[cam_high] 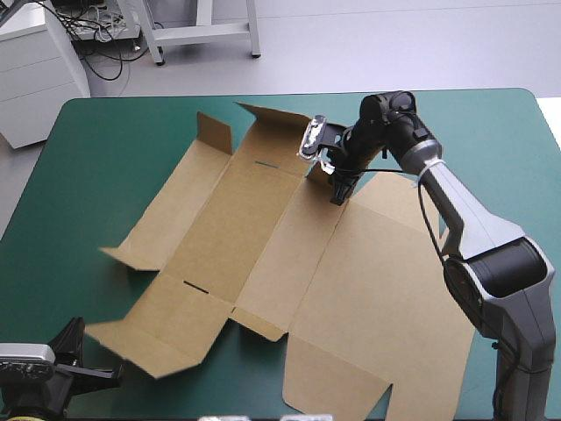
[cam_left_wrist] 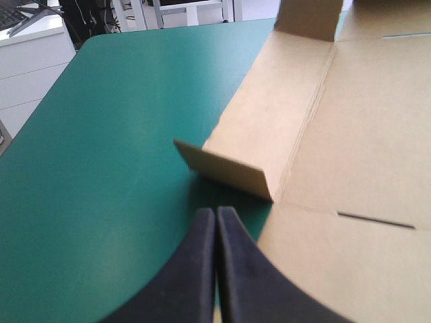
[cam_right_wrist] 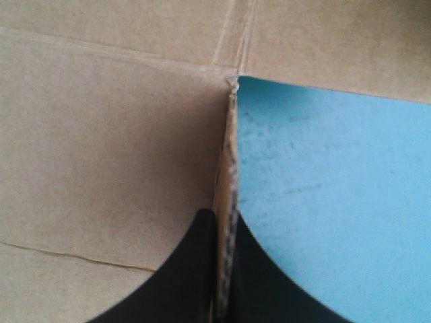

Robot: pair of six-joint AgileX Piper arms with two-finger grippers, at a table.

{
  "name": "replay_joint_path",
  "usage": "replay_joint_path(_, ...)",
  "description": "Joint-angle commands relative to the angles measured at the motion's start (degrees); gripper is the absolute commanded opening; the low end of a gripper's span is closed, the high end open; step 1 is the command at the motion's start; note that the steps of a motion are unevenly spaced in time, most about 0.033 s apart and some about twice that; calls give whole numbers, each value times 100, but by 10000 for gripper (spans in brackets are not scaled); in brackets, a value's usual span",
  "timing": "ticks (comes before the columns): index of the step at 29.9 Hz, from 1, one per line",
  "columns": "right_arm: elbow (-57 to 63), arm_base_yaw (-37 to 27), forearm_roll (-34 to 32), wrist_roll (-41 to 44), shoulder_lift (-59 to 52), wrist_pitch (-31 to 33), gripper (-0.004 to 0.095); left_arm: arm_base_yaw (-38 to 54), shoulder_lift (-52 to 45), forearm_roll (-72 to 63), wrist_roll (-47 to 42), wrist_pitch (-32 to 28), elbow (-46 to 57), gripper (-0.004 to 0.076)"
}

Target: Fold the box

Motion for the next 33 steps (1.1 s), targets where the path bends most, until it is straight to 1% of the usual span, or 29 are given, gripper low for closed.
replay_joint_path(1,-289,243,12,-715,-228,-110,-23,-26,-96,-15,-47,-426,-146,-32)
replay_joint_path(3,-289,309,-1,-848,-172,-229,-23,-26,-96,-15,-47,-426,-146,-32)
replay_joint_path(14,-289,345,62,-832,-27,-875,-22,-26,-96,-15,-47,-426,-146,-32)
replay_joint_path(17,-289,345,62,-832,-1,-945,-15,-26,-96,-15,-47,-426,-146,-32)
replay_joint_path(19,-289,345,76,-832,45,-910,13,-26,-96,-15,-47,-440,-146,-32)
replay_joint_path(22,-289,345,76,-832,87,-777,146,-26,-96,-15,-47,-484,-134,-32)
replay_joint_path(26,-289,345,76,-761,87,-763,464,-26,-96,-15,-47,-484,-134,-32)
replay_joint_path(27,-289,345,51,-761,87,-763,534,-26,-96,-15,-47,-484,-134,-32)
replay_joint_path(28,-289,345,26,-761,77,-763,575,-26,-96,-15,-47,-484,-134,-32)
replay_joint_path(29,-289,345,12,-746,77,-763,609,-26,-96,-15,-47,-484,-134,-32)
replay_joint_path(30,-303,345,-1,-699,66,-749,613,-26,-96,-15,-47,-484,-134,-32)
replay_joint_path(31,-333,345,-12,-543,66,-720,607,-26,-96,-15,-25,-484,-134,-32)
replay_joint_path(33,-472,345,-111,111,66,-683,554,-26,-96,-15,-13,-484,-134,-32)
